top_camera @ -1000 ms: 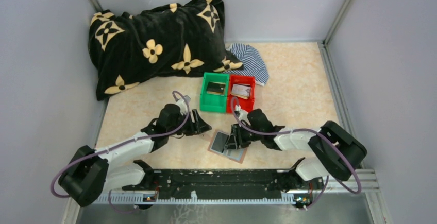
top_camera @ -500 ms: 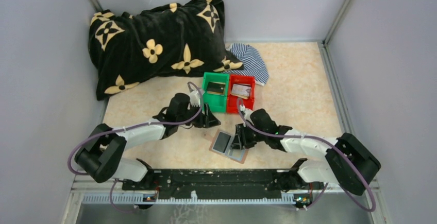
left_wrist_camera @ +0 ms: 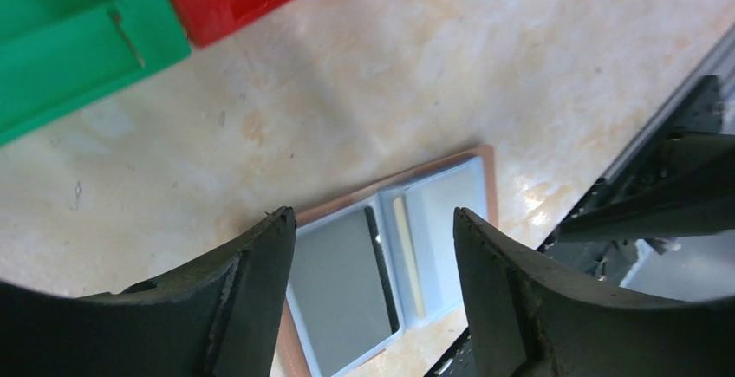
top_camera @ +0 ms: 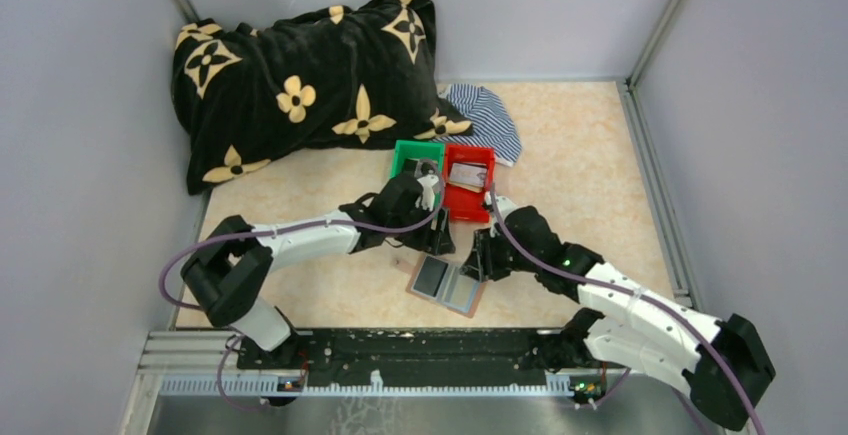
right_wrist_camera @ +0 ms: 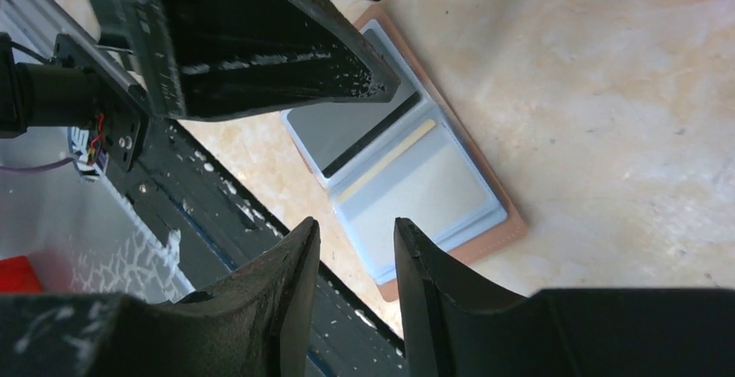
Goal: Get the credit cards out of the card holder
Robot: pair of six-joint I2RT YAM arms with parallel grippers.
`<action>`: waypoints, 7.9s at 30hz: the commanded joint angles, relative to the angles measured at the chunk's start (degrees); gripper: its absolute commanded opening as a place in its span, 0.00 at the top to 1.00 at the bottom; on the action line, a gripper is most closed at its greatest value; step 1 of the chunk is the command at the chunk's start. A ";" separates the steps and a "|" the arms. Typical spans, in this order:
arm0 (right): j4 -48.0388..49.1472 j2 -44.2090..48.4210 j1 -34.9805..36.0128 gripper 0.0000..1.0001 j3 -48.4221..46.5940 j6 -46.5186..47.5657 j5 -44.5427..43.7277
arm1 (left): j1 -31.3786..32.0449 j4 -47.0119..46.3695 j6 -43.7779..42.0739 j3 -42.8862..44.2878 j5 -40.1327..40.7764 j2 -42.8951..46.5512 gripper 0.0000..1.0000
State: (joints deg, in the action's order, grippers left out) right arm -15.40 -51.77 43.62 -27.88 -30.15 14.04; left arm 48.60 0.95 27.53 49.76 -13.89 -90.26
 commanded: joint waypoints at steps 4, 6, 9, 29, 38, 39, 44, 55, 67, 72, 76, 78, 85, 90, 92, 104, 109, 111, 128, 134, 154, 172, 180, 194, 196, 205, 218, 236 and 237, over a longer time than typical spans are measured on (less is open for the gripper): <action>-7.71 6.66 -1.15 0.61 -1.56 1.10 -4.44 | 4.22 12.24 -3.47 4.76 10.92 -2.58 0.15; -7.61 7.06 -1.23 0.61 -1.08 0.71 -4.31 | 4.89 13.91 -3.29 5.45 12.60 -3.39 0.13; -7.20 7.14 -1.33 0.61 -0.61 0.45 -4.06 | 6.42 16.34 -2.78 6.96 14.90 -4.95 0.13; -6.84 7.48 -1.60 0.62 0.11 0.98 -2.63 | 13.12 25.45 4.67 10.88 24.88 -11.95 0.25; -7.63 13.75 -1.60 0.62 2.37 0.17 0.71 | 15.60 29.11 12.99 11.44 30.54 -16.73 0.34; -7.64 14.53 -1.60 0.62 2.64 0.18 1.00 | 15.94 29.49 13.75 11.75 30.95 -17.51 0.34; -7.45 15.59 -1.51 0.62 2.86 0.31 2.97 | 17.12 32.56 16.61 14.89 32.86 -21.27 0.33; -5.49 14.05 -1.52 0.62 3.18 1.52 4.23 | 17.10 34.90 17.92 15.84 34.53 -23.94 0.76; 3.85 11.25 -0.10 0.61 6.50 -6.64 7.55 | 13.16 28.39 14.61 16.15 34.21 -26.22 1.00; 5.39 6.98 8.54 0.60 4.44 -8.35 1.97 | 12.21 26.77 13.75 16.24 34.81 -26.12 1.00; 8.96 3.50 14.61 0.59 4.23 -11.20 -1.03 | 11.46 26.01 12.88 16.99 35.12 -25.89 1.00; 12.03 3.05 14.66 0.60 6.12 -13.42 -1.59 | 11.05 25.59 12.75 17.23 35.26 -25.97 1.00; 16.47 -1.45 14.42 0.59 7.83 -14.86 -1.18 | 8.40 22.83 12.62 17.44 34.11 -25.87 1.00; 22.36 -6.14 12.47 0.59 10.49 -16.51 3.46 | 8.18 21.75 12.79 17.06 33.46 -24.38 1.00; 22.92 -7.20 12.46 0.59 11.32 -17.04 4.01 | 7.97 20.67 12.97 16.16 32.81 -23.44 1.00; 15.94 4.03 12.55 0.59 15.39 -20.73 1.56 | 7.65 18.04 12.21 16.72 30.92 -24.84 1.00; 13.45 5.59 12.39 0.58 16.10 -20.99 -0.54 | 7.65 17.06 12.11 16.79 29.31 -24.79 1.00; 16.47 3.23 12.37 0.58 16.21 -20.92 0.28 | 7.65 16.45 12.11 16.25 28.62 -24.25 1.00; 23.68 -3.76 12.22 0.56 11.70 -18.30 0.25 | 7.56 12.32 12.90 14.03 22.87 -23.13 1.00; 26.76 -8.59 10.39 0.48 11.77 -17.29 1.34 | 7.56 12.05 13.01 13.78 22.64 -22.82 1.00; 35.22 -15.87 9.03 0.51 14.08 -18.11 -2.75 | 7.56 10.51 13.86 14.04 18.88 -21.69 1.00; 45.77 -24.39 7.26 0.54 15.03 -21.85 -0.30 | 7.56 9.95 14.77 14.35 17.12 -21.61 1.00; 51.27 -28.29 6.93 0.56 15.44 -23.82 1.38 | 7.56 9.37 15.50 14.27 16.44 -21.55 1.00; 70.98 -37.67 6.59 0.57 17.58 -28.10 2.41 | 7.56 8.37 16.02 14.01 15.63 -20.70 1.00; 76.47 -40.34 6.62 0.57 18.49 -30.06 2.78 | 7.56 8.31 16.02 14.05 15.43 -20.37 1.00; 92.82 -49.19 6.47 0.59 22.42 -34.05 1.50 | 7.56 7.75 16.06 14.09 14.42 -20.29 1.00; 62.15 -29.83 8.60 0.58 17.90 -24.62 1.08 | 6.71 8.00 14.91 14.29 14.62 -21.02 1.00; 17.77 -19.88 24.80 0.94 3.99 -12.77 -13.71 | 5.70 8.01 12.28 16.93 14.78 -19.95 1.00; 16.58 -20.96 25.65 0.96 2.89 -12.64 -14.59 | 5.66 8.09 12.33 16.89 14.84 -19.98 1.00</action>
State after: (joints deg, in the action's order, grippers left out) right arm 6.09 -69.25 66.43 -19.16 -44.45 4.45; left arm 54.59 8.95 41.01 65.71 0.05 -108.71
